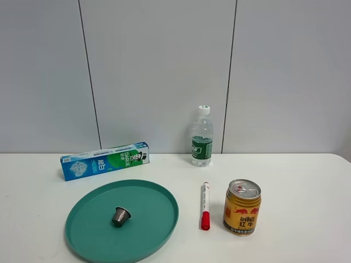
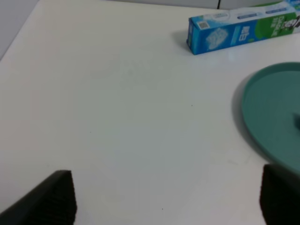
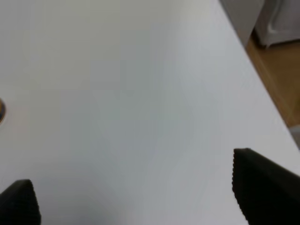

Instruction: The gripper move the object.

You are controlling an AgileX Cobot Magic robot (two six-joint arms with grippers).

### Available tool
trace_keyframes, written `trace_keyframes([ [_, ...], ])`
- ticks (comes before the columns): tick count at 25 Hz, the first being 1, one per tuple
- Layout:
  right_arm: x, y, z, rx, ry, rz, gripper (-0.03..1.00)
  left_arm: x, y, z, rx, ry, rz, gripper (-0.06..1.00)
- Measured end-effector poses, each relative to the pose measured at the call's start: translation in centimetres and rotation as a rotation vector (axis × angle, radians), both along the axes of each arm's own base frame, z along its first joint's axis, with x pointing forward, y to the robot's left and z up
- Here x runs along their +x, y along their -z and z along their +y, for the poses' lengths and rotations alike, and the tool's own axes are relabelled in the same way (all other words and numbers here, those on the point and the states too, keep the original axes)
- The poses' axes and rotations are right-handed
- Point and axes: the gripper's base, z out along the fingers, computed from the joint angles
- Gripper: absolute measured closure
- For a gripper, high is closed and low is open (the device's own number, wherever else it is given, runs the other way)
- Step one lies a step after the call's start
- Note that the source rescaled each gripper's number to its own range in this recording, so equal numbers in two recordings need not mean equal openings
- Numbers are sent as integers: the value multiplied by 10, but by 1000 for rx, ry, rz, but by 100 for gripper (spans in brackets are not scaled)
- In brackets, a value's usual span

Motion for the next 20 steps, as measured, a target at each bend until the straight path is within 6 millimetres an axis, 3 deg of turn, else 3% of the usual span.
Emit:
trace_keyframes([
  [4,-19,3,3,0,33,-91,12,0,0,0,0,0,0,-6],
  [7,-20,4,4,8,29,-83,12,0,0,0,0,0,0,-6],
  [12,-17,3,5,8,11,-119,12,0,0,0,-2,0,0,-6],
  [16,-5,23,8,-10,-50,-56,12,0,0,0,-2,0,0,-6],
  [20,2,28,12,3,-85,-82,12,0,0,0,-2,0,0,-6],
])
